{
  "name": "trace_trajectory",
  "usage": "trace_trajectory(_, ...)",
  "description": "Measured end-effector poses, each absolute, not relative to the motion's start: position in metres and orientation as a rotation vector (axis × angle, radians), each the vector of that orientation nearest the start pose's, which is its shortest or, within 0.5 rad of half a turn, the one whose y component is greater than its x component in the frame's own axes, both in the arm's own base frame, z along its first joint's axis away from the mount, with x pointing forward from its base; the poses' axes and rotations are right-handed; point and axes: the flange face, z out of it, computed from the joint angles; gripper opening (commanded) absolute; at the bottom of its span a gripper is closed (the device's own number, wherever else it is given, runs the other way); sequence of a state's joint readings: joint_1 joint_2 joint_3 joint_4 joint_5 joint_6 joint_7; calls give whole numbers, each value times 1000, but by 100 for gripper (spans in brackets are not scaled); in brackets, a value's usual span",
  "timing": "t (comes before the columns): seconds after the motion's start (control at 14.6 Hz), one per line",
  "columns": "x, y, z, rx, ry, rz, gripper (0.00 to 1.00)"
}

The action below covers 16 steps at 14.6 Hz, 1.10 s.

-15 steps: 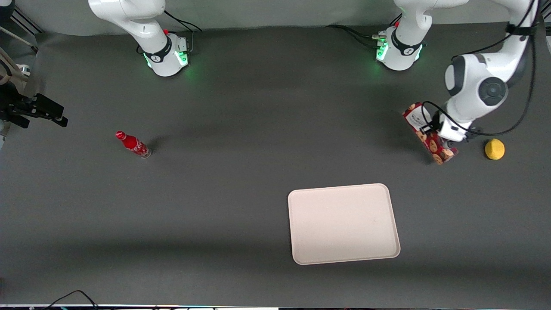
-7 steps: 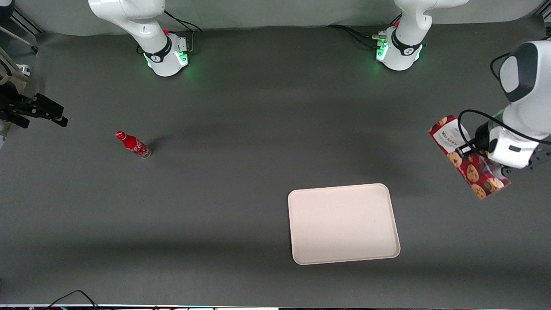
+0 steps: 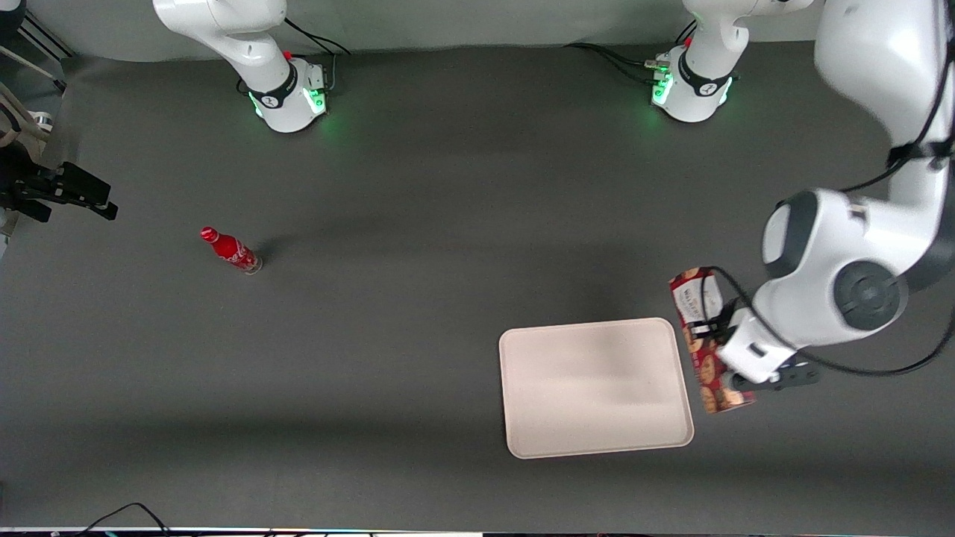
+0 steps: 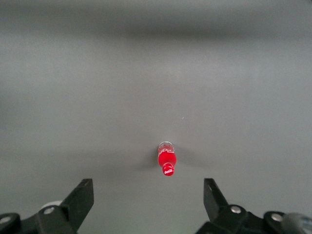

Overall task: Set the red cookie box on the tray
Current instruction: 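Carry the held box over to the cream tray with the left gripper, then lower the box onto the tray edge and open the left gripper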

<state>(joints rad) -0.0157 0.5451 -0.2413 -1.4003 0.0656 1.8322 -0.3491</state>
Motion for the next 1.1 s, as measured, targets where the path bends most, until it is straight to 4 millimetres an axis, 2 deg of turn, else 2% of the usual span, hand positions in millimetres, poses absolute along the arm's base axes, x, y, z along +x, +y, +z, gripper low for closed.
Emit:
trace_trajectory(0.21,692,-154,317,-3127,-57,225,0)
trace_trajectory(0.34,696,-156,279,-3111,-22,226,0)
trace_trajectory(0.48,698,-158,252,-3115,-2,206,0)
trace_trajectory(0.62,701,-160,234,-3131,1,176,0)
trace_trajectory(0.68,701,-161,229,-3134,2,174,99)
trace_trajectory(0.96,705,-158,229,-3139,-6,158,100)
trace_trajectory(1.1,715,-151,247,-3145,-28,113,100)
